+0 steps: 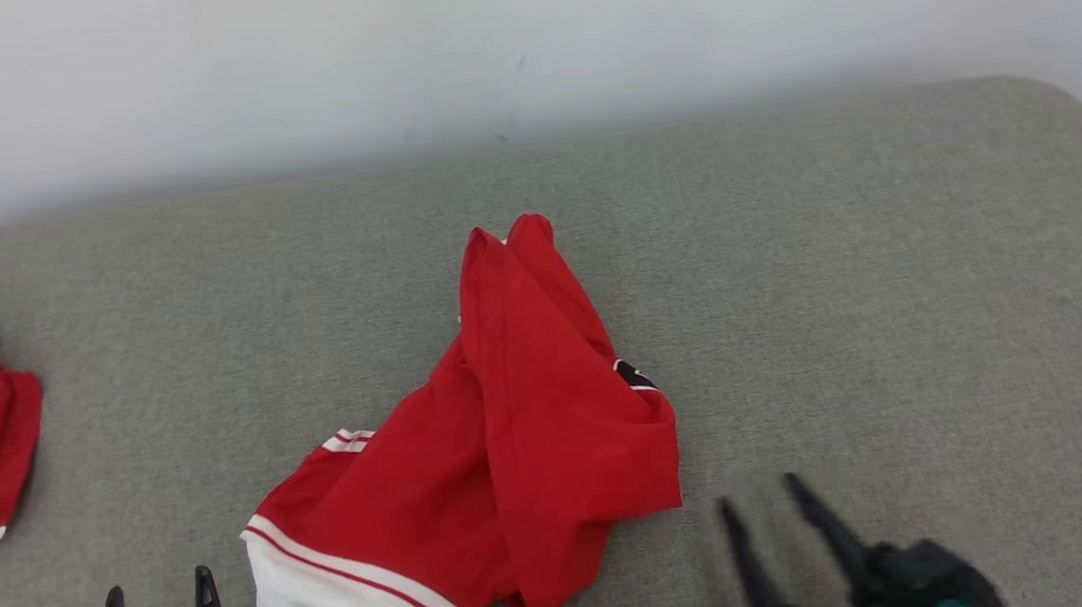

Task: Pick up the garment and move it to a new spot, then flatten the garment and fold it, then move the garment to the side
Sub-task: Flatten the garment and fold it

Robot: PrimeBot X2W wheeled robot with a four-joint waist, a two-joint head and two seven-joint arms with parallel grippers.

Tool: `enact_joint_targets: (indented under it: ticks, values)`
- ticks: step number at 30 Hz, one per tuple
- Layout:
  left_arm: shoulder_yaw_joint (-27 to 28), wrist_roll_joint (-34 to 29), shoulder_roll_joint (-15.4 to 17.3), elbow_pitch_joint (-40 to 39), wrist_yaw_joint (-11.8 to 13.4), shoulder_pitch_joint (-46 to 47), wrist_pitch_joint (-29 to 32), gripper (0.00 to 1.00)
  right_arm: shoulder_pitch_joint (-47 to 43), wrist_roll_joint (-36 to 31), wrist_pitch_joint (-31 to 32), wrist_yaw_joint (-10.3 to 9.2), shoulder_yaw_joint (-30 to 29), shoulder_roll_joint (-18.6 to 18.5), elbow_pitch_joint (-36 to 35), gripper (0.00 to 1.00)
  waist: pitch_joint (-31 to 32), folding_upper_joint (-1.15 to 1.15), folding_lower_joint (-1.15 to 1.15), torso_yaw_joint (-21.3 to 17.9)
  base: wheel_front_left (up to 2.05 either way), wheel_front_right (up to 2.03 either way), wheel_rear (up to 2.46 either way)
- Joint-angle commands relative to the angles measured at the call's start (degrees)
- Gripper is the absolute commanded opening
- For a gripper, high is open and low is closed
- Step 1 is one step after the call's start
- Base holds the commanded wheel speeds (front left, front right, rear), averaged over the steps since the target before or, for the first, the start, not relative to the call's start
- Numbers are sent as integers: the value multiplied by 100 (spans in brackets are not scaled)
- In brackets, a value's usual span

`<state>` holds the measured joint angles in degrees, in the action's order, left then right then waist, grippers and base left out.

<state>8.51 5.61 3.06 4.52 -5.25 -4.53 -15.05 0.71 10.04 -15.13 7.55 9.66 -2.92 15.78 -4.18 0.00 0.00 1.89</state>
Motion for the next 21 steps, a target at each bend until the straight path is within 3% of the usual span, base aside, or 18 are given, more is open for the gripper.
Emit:
enact_joint_targets:
  ticks: [1, 9, 12, 16, 20, 21]
  values:
    - [-2, -56, -21, 21, -21, 73, -19, 100, 122, -38, -3, -14, 235, 5, 55, 100, 28, 0, 0, 97, 0, 0, 0]
    - [-259, 56, -20, 146, -14, 106, -19, 100, 1096, -176, -3, -14, 1736, -3, 837, 100, 13, 0, 0, 382, 0, 0, 0]
    - [-352, 92, -20, 203, 7, 114, -19, 100, 1504, -208, -2, -14, 2067, 2, 1348, 100, 4, 0, 0, 510, 0, 0, 0]
    - [-478, 169, -19, 272, 53, 152, -19, 100, 2186, -463, -2, -14, 2399, 4, 2539, 100, 2, 0, 0, 743, 0, 0, 0]
    - [-553, 232, -17, 294, 87, 159, -19, 100, 2442, -447, 38, -14, 2507, 4, 3158, 100, 10, 0, 0, 909, 0, 0, 0]
    - [-562, 243, -19, 300, 95, 153, -19, 100, 2481, -410, 63, -14, 2562, 3, 3281, 43, 13, 0, 0, 945, 0, 0, 0]
